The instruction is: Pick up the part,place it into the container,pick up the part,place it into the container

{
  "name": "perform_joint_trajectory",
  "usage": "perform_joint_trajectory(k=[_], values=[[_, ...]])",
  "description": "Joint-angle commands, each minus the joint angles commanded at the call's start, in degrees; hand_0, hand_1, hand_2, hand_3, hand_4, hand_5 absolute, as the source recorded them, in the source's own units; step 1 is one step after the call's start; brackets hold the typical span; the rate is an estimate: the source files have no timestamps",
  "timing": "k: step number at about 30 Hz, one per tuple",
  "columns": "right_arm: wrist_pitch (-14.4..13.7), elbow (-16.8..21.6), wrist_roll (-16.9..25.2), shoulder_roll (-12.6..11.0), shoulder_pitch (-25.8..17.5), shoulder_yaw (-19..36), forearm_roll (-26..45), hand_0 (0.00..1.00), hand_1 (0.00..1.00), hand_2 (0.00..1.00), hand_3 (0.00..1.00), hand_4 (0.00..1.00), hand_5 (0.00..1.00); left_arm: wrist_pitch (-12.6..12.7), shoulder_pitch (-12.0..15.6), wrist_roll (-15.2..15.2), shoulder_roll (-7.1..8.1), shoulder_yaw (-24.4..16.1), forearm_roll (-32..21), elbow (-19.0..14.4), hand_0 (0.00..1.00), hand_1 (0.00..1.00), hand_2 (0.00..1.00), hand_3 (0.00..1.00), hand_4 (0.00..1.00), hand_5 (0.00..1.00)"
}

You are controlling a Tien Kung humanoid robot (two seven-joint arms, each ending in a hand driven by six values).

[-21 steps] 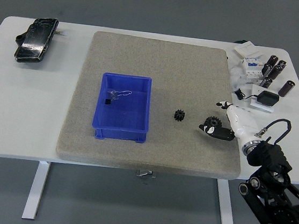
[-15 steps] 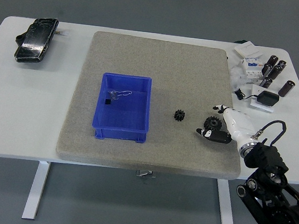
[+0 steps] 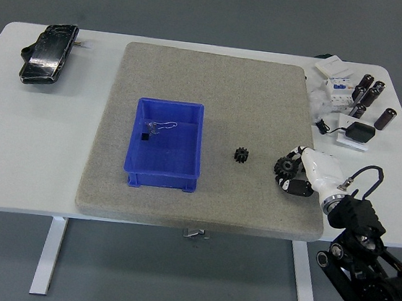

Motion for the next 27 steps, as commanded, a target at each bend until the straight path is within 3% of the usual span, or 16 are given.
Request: perform_joint_trajectory(k=[3,4,12,16,27], values=[[-1.3,-0.1,0.5,0.0,0.0,-0.1,0.2,0.531,0.437,0.492,0.518,0.092,0.002,0.0,0.0,-0.1,-0.01,0.0,0.0,0.0,0.637,0.604,0.57,0.582,0.654,0.083],[-1.6,-0.1,0.6,0.0,0.0,-0.1,0.3,0.517,0.417,0.439,0.427,0.106,0.002,0.0,0.0,-0.1,-0.01,0.0,0.0,0.0,0.636,0.605,0.57,0.583,0.654,0.084],[-5.9,0.7,2.9,0.5,1.2,-0.8,1.1,0.495,0.398,0.417,0.395,0.094,0.002,0.1,0.2,-0.1,-0.1,0.2,-0.4,0.0,0.637,0.605,0.57,0.582,0.655,0.085],[-7.4,2.5,3.3,1.5,4.5,-4.4,2.3,0.495,0.395,0.405,0.388,0.069,0.002,0.1,0.3,0.0,-0.14,0.3,-0.5,0.0,0.637,0.605,0.571,0.583,0.657,0.087],[-7.4,2.5,2.2,10.6,16.3,-19.4,1.8,0.517,0.413,0.402,0.386,0.086,0.002,0.1,0.0,0.2,-0.05,0.2,-0.4,0.0,0.637,0.606,0.571,0.584,0.662,0.094]])
